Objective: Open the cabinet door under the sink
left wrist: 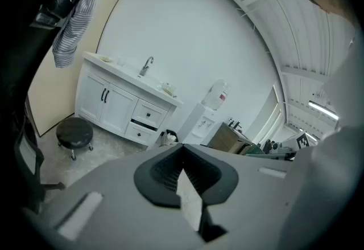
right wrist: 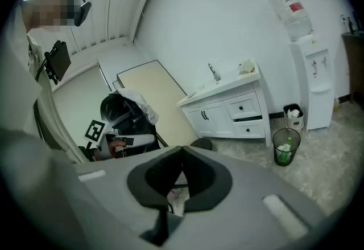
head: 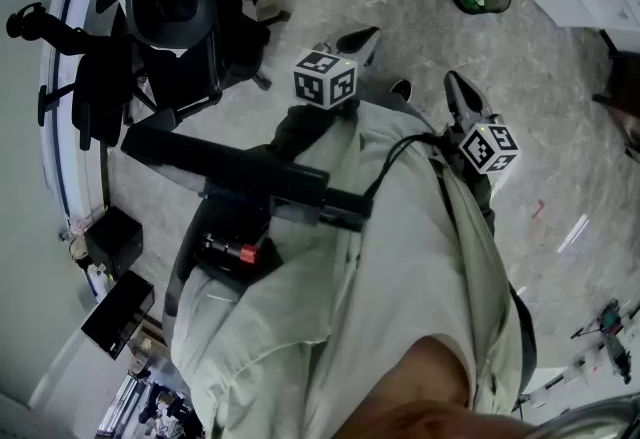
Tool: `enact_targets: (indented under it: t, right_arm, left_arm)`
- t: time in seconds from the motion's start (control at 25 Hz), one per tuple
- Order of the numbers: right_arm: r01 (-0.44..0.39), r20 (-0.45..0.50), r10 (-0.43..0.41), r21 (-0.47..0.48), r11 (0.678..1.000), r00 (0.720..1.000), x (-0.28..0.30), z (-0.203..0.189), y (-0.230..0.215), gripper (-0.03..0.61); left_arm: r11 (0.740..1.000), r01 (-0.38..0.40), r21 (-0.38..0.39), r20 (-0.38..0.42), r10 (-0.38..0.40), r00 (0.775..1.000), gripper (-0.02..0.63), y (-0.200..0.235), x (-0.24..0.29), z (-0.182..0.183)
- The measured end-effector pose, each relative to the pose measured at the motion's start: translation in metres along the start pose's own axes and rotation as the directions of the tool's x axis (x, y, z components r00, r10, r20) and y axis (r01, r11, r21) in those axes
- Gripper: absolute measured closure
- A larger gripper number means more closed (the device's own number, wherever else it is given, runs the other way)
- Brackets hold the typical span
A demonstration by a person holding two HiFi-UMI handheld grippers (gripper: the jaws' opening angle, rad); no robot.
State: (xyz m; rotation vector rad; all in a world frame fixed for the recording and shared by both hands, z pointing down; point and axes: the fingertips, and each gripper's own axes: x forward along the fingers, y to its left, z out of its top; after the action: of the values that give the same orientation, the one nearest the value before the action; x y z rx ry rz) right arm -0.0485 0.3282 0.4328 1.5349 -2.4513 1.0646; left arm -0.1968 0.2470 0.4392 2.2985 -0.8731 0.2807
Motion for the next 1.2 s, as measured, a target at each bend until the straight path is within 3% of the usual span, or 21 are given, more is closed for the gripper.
enact_targets:
  t: [0.4,0.8,1.2]
  right_arm:
    - [0.002,0.0,-0.002,0.021,1.0,1.0,0.004,0.0,-0.003,0.577]
    - [0.013,0.008,-0.014,0.134,0.991,1.0,0.008,-0.011,-0.009,0.577]
    - [0.068,0.04,-0.079,0.229,0.971,0.996,0.023,-0.015,0.002,0.577]
  left_arm:
    - [1.0,0.01,0.001,-0.016,-0.01,1.0,0.606,0.002,0.004,-0.001]
    - [1.0,0.018,-0.004,-0.028,-0.018,0.999,0.606,0.01,0.002,-0.001]
    - [0.996,0.087,0.03,-0.082,-0.084,0.993,0.606,0.027,-0.002,0.005]
